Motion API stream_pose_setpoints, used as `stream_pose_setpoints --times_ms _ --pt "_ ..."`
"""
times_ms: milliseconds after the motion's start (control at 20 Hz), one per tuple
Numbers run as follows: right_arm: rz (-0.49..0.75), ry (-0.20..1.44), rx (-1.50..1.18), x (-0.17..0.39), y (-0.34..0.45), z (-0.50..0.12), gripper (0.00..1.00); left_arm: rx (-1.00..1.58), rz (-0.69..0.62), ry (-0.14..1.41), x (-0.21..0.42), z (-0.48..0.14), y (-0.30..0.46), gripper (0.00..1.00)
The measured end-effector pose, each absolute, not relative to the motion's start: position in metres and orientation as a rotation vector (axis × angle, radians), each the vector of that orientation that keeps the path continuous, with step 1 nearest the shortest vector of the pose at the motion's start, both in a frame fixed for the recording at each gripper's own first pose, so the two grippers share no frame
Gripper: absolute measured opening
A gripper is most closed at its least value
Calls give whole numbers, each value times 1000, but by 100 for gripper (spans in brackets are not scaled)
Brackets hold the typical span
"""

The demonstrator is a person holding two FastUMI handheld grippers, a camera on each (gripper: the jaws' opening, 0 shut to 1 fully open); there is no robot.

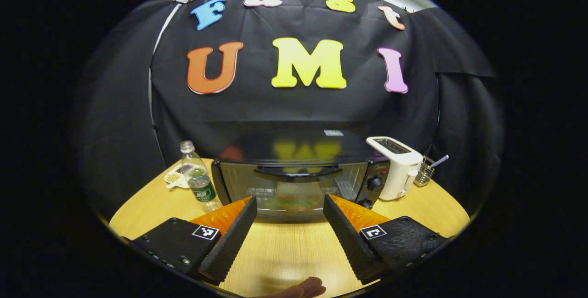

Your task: Open the electric oven with the left hand, put the food in, and close the electric oven.

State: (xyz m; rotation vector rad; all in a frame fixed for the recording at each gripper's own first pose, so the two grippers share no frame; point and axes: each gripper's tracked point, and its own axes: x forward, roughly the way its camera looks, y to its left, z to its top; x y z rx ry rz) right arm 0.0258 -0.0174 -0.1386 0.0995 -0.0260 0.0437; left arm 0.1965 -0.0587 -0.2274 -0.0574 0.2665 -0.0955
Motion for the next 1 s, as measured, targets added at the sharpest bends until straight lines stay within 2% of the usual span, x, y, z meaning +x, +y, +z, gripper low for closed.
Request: stream_pose_setpoints --times_ms 100,150,200,750,800,850,900,950,1000 --pt "41 -32 109 13 -22 -137 100 -51 -77 200 172 -199 -53 96" --pt "42 -40 112 7 -24 -133 100 -46 -70 170 158 -185 -52 100" --pt "42 -52 111 1 -25 -128 100 -42 -62 146 146 -174 -50 95" --pt "34 -132 84 -49 -35 -87 99 -57 -43 -12 22 -75 -33 95" --pt "35 -135 82 -51 -35 -84 99 -55 -42 -27 10 -69 -30 100" --pt "38 -140 81 -54 -34 -81 89 -52 -44 -44 -1 -63 -29 95" --pt "44 -147 77 -57 -31 -78 89 -48 -52 -60 -10 -61 -30 100" --pt "49 -152 73 -60 -30 -78 89 -48 -57 -71 -22 -62 -29 95" --pt "55 -155 73 -63 -29 -77 89 -45 -47 -81 -33 -63 -27 95"
